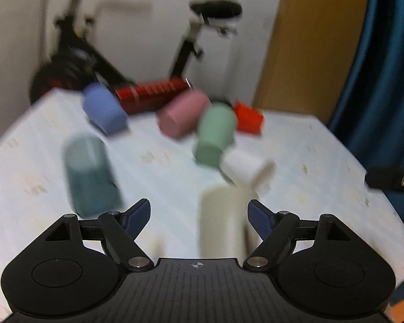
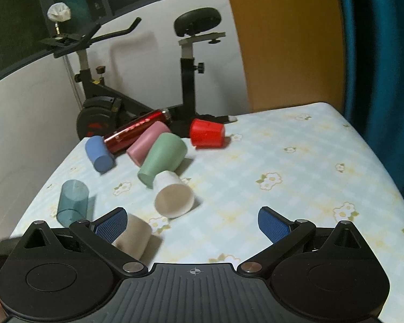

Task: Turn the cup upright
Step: 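Grasp the beige cup with the right tool while the left tool releases it, then rotate the held beige cup rim-up with the right tool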

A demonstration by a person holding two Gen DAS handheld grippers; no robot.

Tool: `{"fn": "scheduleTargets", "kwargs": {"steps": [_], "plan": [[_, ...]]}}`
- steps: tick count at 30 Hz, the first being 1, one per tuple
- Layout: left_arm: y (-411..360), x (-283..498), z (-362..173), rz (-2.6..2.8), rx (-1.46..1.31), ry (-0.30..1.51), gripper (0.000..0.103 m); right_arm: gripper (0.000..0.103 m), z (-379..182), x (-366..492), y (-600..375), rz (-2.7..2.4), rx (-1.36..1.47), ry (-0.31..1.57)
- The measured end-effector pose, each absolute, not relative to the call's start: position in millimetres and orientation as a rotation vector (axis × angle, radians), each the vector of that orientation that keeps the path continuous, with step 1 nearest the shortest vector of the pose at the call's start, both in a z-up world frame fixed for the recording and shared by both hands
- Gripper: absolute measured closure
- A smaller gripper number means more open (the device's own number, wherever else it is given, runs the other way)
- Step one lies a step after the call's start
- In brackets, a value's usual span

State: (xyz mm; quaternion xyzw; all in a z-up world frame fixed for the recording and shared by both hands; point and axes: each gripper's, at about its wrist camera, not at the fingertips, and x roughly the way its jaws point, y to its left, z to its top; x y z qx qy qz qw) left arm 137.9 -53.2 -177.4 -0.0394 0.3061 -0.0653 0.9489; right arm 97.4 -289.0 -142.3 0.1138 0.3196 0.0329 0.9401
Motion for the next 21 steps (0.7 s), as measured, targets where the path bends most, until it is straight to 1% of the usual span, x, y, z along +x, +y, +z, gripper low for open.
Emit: {"fn": "scheduleTargets", "kwargs": {"steps": [7,13,14,18,21], "plan": [[-9.2,126.6,-157.4,0.067,-0.078,0.488,0.022,0.0,-149.8,114.7,-259.9,0.181,0.172,0.694],[24.5,121.3,-142.0,0.187,-0.133,0.418,0.022,0.001,-170.1,150.5,-220.9,0.272,0.137,0.792],[28.4,122.6,-140.5,0.195,-0.138,0.413,0.022,0.003,-174.2,157.4,-213.8,0.284,0.134,0.809],[42.4,122.8,-141.2,0.232,-0.185,0.405,0.022,0.015,-189.7,183.8,-191.5,0.286,0.136,0.878],[47.4,122.0,-142.8,0.245,-0.195,0.415,0.022,0.021,-200.5,196.7,-183.8,0.263,0.159,0.926]]}}
